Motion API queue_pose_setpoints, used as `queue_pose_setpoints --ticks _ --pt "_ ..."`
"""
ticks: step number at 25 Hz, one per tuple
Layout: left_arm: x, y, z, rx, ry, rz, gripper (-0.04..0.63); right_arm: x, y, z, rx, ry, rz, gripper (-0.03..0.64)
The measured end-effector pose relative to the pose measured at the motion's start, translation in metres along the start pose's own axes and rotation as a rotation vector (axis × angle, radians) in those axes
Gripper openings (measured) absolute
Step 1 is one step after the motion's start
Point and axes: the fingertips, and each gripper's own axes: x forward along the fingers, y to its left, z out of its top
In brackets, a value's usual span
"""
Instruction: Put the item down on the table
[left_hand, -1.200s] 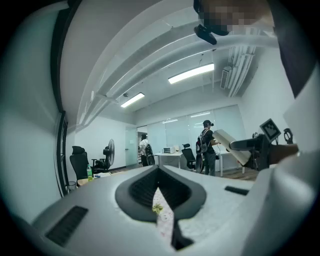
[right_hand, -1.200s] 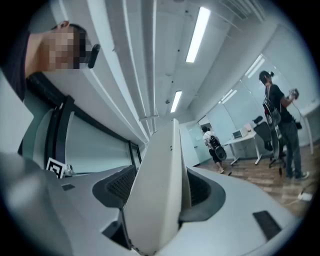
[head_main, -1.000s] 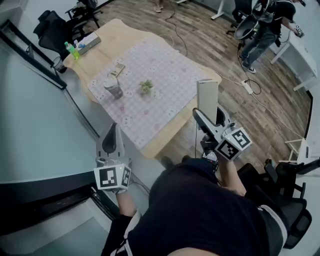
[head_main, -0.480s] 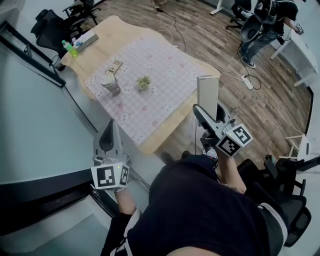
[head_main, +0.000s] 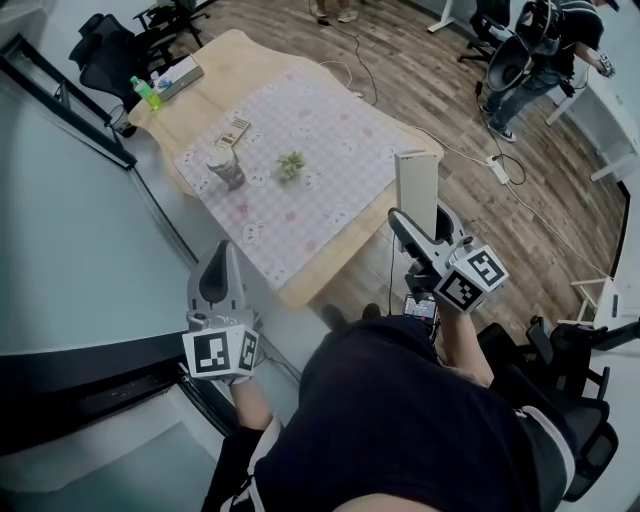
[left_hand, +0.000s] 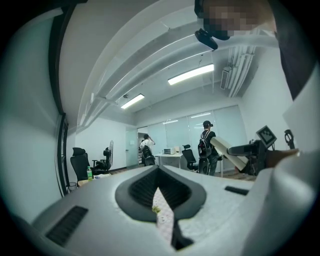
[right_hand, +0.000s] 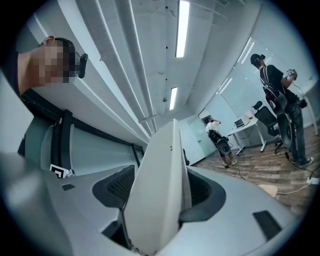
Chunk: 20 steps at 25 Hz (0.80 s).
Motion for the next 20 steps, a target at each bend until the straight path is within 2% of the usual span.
queue_pose_setpoints --ticks 6,20 --pt "-0.002 0.000 -0.007 -0.036 0.026 0.013 -0.005 -0.003 0.000 -0.001 0.002 0.010 0.015 0.299" --pt "-0.001 -0.009 0.006 0.001 0.032 0.034 -0.005 -0.011 -0.006 -0.006 0.037 0.022 0.038 0.299"
